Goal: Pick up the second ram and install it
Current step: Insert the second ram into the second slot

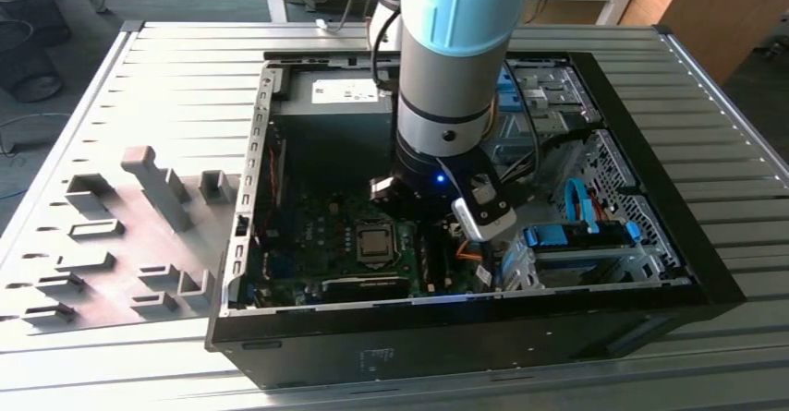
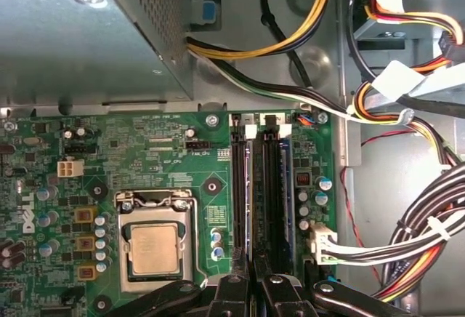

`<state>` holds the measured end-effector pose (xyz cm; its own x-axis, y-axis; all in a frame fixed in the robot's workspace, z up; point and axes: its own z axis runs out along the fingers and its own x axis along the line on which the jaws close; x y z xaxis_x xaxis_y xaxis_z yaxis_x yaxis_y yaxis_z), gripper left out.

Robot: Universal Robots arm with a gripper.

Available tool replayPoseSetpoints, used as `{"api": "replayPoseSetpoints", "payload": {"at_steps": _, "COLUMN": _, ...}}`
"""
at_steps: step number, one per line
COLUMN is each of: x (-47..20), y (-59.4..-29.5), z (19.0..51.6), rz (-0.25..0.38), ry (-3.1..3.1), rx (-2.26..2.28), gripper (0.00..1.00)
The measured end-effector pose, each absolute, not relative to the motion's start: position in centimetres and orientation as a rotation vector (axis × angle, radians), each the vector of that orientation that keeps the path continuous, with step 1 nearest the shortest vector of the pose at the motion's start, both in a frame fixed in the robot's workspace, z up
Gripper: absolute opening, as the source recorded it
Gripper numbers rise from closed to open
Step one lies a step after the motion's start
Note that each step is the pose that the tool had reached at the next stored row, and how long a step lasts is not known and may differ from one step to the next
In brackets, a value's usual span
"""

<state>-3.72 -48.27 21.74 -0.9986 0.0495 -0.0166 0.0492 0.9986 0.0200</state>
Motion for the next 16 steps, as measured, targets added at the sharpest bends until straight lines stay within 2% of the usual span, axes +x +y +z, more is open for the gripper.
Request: {"api": "replayPoseSetpoints", "payload": {"at_steps": 16, "x": -3.72, "y": -47.63, "z": 21.52, "rz": 0.030, "ry": 3.123, "rx": 0.090, "gripper": 0.14}}
